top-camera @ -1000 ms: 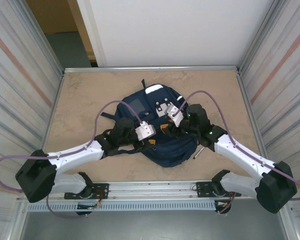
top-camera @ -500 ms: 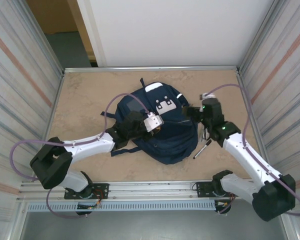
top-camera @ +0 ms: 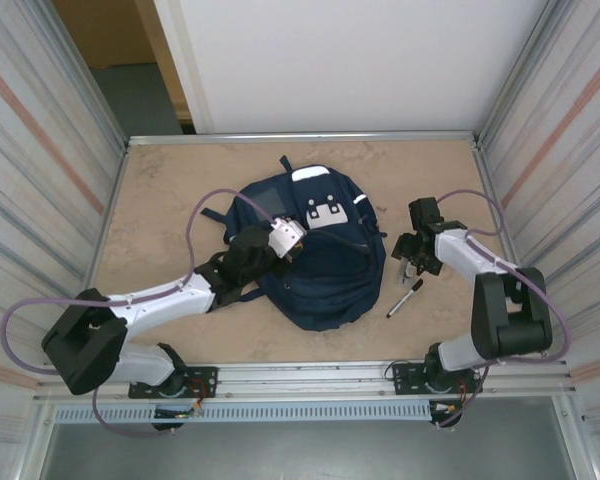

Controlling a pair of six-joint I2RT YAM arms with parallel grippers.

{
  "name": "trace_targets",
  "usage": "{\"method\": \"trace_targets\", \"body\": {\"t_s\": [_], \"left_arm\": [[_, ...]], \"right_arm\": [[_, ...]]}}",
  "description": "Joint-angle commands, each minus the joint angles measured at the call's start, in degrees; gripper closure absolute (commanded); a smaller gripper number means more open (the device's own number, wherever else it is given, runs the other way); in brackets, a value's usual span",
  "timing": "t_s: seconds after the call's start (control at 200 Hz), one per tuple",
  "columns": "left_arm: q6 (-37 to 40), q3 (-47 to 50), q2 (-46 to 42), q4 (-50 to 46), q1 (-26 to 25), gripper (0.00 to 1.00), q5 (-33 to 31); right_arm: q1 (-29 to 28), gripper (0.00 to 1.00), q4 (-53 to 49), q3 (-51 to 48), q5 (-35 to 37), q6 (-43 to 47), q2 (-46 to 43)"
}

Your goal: Pack books, pencil case, and school supplies into a backpack

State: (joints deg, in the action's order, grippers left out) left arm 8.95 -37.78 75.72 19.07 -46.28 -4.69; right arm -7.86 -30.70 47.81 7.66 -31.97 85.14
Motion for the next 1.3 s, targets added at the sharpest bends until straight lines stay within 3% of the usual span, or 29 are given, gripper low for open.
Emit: {"method": "trace_targets", "body": {"t_s": [0.0, 0.281, 0.421, 0.787, 0.967, 1.122, 1.293], "left_arm": [[-8.0, 2.3, -3.0, 6.1, 0.4, 1.00, -0.8], [-13.4, 5.0, -4.2, 9.8, 0.3, 1.00, -1.3], [-14.5, 5.4, -4.5, 10.6, 0.3, 1.00, -1.2], [-18.5, 5.9, -4.3, 10.9, 0.3, 1.00, -2.3], [-21.9, 5.1, -3.2, 11.4, 0.3, 1.00, -1.7], [-23.7, 4.2, -1.9, 11.5, 0.2, 1.00, -0.5], [-26.3, 2.8, -1.1, 8.9, 0.2, 1.00, -0.4]], "right_arm": [[-0.4, 0.28, -1.8, 2.6, 0.1, 1.9, 3.5], [-0.3, 0.46, 1.9, 1.7, -4.2, 0.6, 6.1], [0.4, 0.49, 2.5, 2.4, -6.7, -1.1, 5.3], [-0.8, 0.52, -6.6, 5.4, -12.0, -5.7, -12.3], [-10.2, 0.53, -9.7, 6.1, -15.9, -13.8, -18.6], [-20.8, 0.54, -1.9, 3.9, -21.4, -27.2, -17.4], [-29.5, 0.52, 6.0, 4.8, -16.4, -38.5, -14.4]]}}
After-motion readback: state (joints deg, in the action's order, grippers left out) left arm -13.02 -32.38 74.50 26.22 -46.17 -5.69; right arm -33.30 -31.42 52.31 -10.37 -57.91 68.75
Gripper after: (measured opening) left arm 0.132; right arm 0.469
